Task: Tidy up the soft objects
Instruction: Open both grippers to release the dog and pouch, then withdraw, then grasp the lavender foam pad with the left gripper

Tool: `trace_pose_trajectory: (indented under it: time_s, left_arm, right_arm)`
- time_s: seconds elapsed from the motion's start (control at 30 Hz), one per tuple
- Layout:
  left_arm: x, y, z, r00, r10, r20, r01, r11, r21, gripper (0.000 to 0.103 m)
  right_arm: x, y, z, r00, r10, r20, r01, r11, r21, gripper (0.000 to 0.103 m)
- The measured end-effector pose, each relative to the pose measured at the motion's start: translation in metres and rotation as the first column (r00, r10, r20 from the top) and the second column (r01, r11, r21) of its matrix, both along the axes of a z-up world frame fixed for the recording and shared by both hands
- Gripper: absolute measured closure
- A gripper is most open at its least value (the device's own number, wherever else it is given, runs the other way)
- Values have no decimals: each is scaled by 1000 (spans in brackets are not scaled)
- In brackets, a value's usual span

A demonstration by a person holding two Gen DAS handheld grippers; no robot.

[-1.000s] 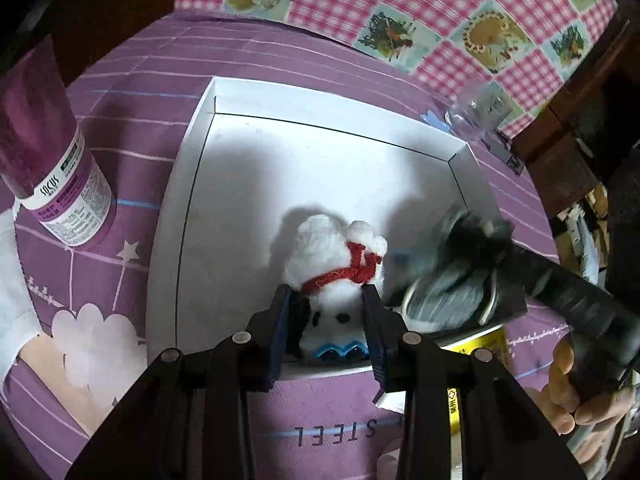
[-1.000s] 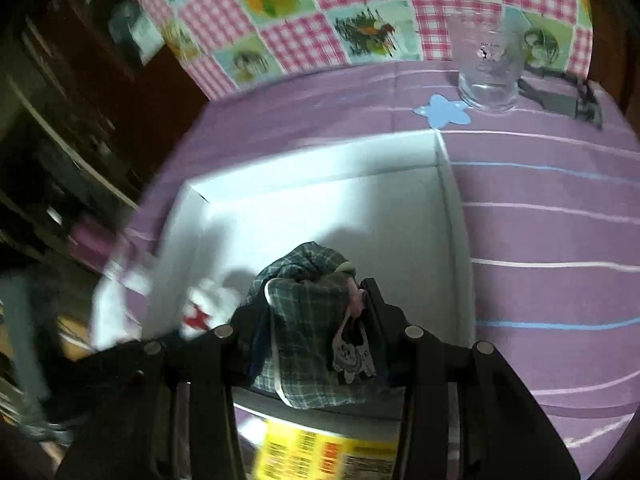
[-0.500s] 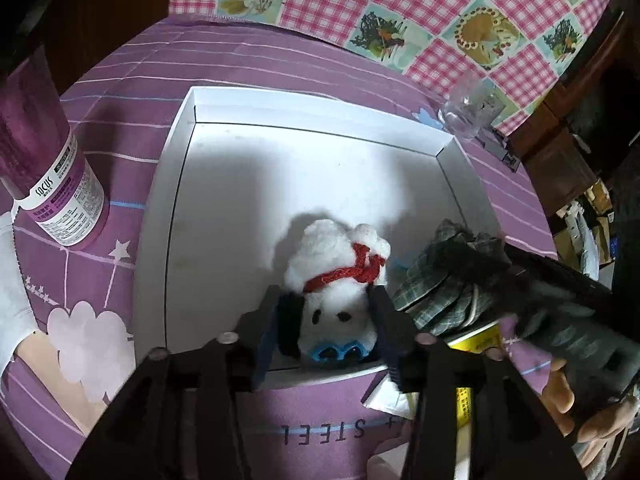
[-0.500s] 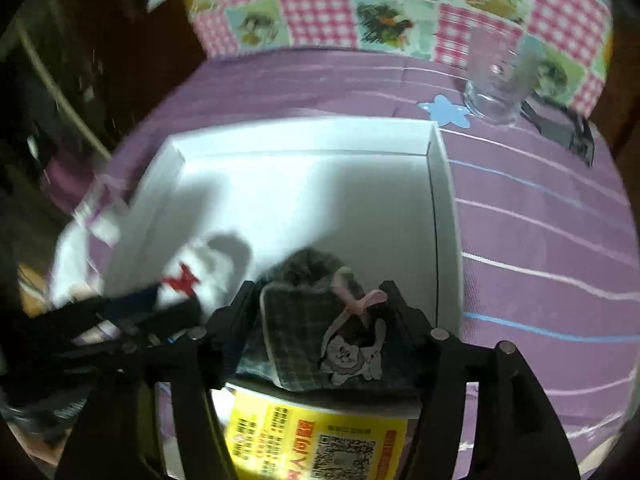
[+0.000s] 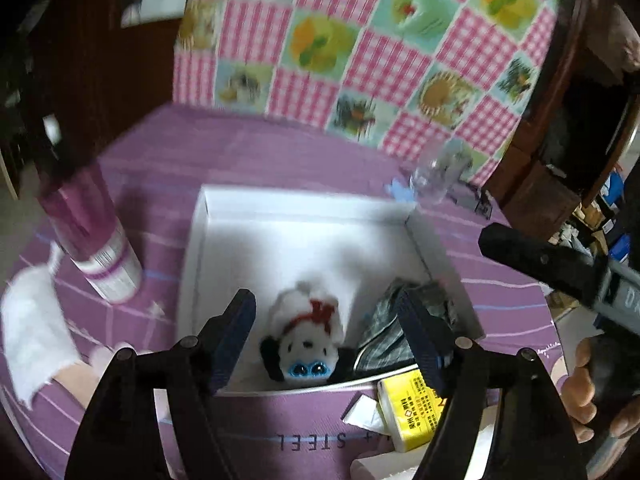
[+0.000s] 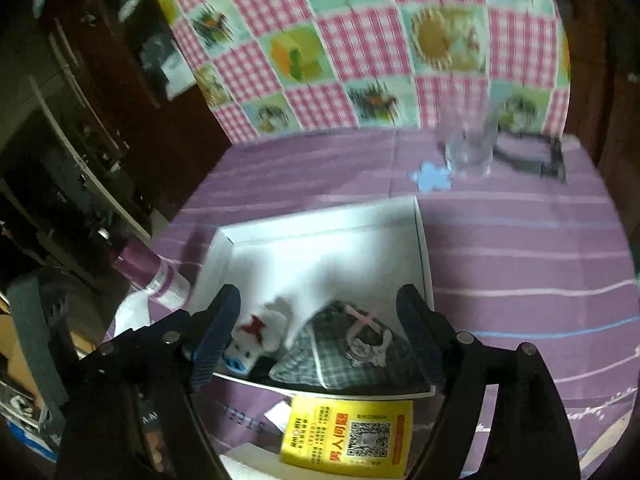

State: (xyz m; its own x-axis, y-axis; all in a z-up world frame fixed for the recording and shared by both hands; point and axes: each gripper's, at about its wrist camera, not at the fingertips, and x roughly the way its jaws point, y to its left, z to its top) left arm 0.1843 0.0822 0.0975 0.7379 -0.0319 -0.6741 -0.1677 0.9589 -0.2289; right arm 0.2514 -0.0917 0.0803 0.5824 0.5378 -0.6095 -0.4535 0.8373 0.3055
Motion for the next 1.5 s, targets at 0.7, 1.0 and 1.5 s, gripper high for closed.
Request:
trace_pose_trajectory:
  time_s: [0.7,1.0,1.5]
  left_arm:
    - [-96,-21,12,993,79,92,-78,997,-8,23]
    - [-127,-45,-16,995,-15,99,13,1000,19,23]
    - [-133,-51,-39,999,-36,12,36,999,6,23]
  right_arm:
    - [-131,-81,13,973,-103,208,117,991,-58,22]
    - [-176,-83,-37,970,-27,243,62,989,-136,22]
    - [-186,-93,-60,978,-69,197,88,992,-94,27]
